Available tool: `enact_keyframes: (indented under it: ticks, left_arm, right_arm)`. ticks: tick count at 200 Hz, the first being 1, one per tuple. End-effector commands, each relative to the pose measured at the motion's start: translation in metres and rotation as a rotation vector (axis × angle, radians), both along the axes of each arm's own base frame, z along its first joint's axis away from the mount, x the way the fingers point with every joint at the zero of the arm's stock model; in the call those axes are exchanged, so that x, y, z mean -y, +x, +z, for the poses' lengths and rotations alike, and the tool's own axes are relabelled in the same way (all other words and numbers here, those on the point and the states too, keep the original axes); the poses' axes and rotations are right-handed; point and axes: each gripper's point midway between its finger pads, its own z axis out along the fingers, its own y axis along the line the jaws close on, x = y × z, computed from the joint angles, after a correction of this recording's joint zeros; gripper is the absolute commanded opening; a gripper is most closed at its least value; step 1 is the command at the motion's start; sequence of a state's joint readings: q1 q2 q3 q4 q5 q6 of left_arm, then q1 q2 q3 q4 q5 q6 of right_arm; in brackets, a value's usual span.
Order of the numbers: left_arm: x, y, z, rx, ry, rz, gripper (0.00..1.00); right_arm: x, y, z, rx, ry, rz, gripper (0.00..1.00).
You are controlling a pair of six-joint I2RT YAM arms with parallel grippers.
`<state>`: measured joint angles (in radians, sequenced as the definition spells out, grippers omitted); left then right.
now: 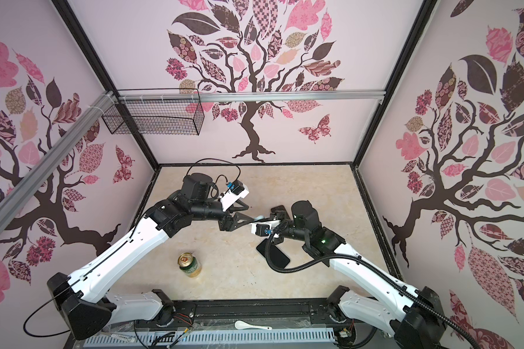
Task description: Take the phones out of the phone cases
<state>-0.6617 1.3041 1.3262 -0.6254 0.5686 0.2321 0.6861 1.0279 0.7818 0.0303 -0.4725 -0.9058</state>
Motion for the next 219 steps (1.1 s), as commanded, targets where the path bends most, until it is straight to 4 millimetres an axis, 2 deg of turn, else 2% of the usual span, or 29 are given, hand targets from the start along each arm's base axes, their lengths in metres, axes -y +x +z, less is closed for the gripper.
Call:
enact_keyframes:
  ticks: [1, 63, 103, 131, 219]
  left_arm:
    - [0.005, 0.0, 0.012, 0.001, -0.022, -0.01, 0.58]
    - [0.014, -0.003, 0.004, -0.022, -0.009, -0.043, 0.56]
    - [0.015, 0.002, -0.003, -0.021, 0.02, -0.026, 0.49]
    - [0.013, 0.006, -0.01, -0.024, 0.054, -0.012, 0.47]
    - [0.004, 0.01, -0.026, 0.012, 0.203, 0.003, 0.27]
  right_arm:
    - [-0.007, -0.001, 0.037, 0.08, 0.063, 0.028, 0.0]
    - [-0.006, -0.002, 0.038, 0.069, 0.069, 0.029, 0.0]
    - [-0.007, -0.004, 0.039, 0.066, 0.073, 0.04, 0.0]
    - [-0.007, -0.005, 0.039, 0.065, 0.072, 0.042, 0.0]
    - [-0.007, -0.005, 0.038, 0.054, 0.074, 0.033, 0.0]
